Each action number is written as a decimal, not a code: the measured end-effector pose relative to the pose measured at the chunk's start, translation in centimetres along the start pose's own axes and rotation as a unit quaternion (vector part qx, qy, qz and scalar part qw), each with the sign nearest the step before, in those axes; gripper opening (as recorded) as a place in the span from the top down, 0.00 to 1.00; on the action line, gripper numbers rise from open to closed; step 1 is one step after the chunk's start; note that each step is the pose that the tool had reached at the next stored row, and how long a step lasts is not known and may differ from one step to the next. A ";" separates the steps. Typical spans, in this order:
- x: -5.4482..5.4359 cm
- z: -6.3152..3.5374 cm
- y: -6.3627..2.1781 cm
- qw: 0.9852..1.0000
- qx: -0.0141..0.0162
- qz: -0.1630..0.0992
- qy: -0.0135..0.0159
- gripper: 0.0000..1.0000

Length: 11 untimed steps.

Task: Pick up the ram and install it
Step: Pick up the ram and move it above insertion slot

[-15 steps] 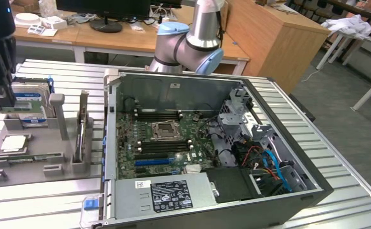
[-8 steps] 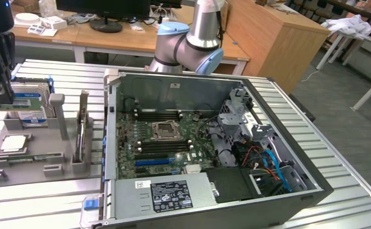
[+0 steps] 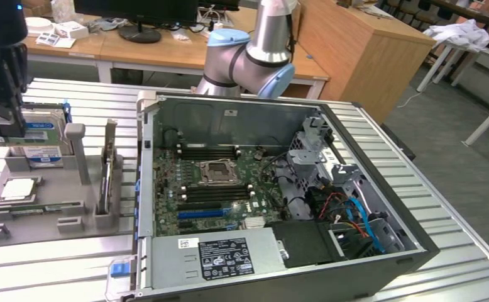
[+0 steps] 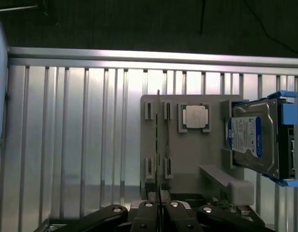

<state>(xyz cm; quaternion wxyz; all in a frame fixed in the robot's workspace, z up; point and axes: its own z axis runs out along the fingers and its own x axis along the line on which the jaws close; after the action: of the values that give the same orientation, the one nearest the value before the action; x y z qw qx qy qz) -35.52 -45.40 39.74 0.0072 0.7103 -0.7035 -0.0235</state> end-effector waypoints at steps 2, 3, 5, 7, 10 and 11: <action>0.0 -0.02 -0.51 1.000 0.000 0.000 0.000 0.88; 0.0 -0.03 -0.78 1.000 0.000 0.000 0.000 0.88; 0.0 -0.05 -1.28 1.000 0.000 0.000 0.000 0.88; 0.0 -0.08 -1.84 1.000 0.000 0.000 0.000 0.88; 0.0 -0.12 -2.72 1.000 -0.001 0.000 0.000 0.88; 0.0 -0.13 -3.00 1.000 -0.001 0.000 0.000 0.88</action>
<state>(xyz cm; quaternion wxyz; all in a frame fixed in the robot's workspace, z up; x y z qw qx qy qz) -32.52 -45.40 39.74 0.0076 0.7106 -0.7032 -0.0239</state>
